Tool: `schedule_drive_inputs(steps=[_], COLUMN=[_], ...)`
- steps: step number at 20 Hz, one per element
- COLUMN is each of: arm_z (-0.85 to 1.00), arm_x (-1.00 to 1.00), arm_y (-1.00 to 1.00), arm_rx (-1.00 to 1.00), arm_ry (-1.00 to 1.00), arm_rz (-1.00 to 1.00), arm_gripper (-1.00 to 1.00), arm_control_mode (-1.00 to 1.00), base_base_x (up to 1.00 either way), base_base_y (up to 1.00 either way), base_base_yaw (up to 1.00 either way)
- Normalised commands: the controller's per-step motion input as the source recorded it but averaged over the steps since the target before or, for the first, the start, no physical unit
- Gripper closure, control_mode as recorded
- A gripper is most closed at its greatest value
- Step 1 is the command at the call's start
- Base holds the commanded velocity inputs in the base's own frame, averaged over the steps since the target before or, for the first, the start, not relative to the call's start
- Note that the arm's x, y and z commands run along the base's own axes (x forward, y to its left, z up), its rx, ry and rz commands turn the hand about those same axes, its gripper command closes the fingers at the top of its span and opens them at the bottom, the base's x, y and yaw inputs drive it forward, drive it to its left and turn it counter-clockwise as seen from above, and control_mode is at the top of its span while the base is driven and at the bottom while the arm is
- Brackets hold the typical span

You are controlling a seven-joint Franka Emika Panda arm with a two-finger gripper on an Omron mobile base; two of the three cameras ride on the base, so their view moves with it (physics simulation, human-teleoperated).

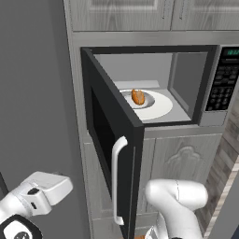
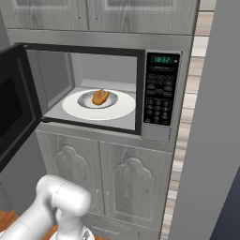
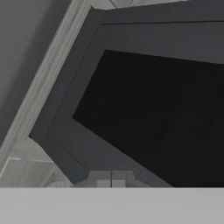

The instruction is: Pick the hotdog bun from the counter and place it in the microwave. Then turn on the microwave.

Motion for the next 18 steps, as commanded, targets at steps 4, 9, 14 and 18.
schedule_drive_inputs(steps=[4, 9, 14, 18], arm_z=[0.00, 0.00, 0.00, 0.00], arm_x=[0.00, 0.00, 0.00, 0.00], arm_y=[-0.13, -0.28, -0.30, -0.28], arm_rx=[0.00, 0.00, 0.00, 0.00], arm_ry=[-0.03, -0.01, -0.01, -0.02], arm_rz=[-0.06, -0.02, -0.01, 0.00], arm_gripper=[1.00, 1.00, 1.00, 1.00], arm_control_mode=[-1.00, -1.00, -1.00, -1.00], base_base_x=[0.00, 0.00, 0.00, 0.00], base_base_y=[0.00, 0.00, 0.00, 0.00], base_base_yaw=[0.00, 0.00, 0.00, 0.00])
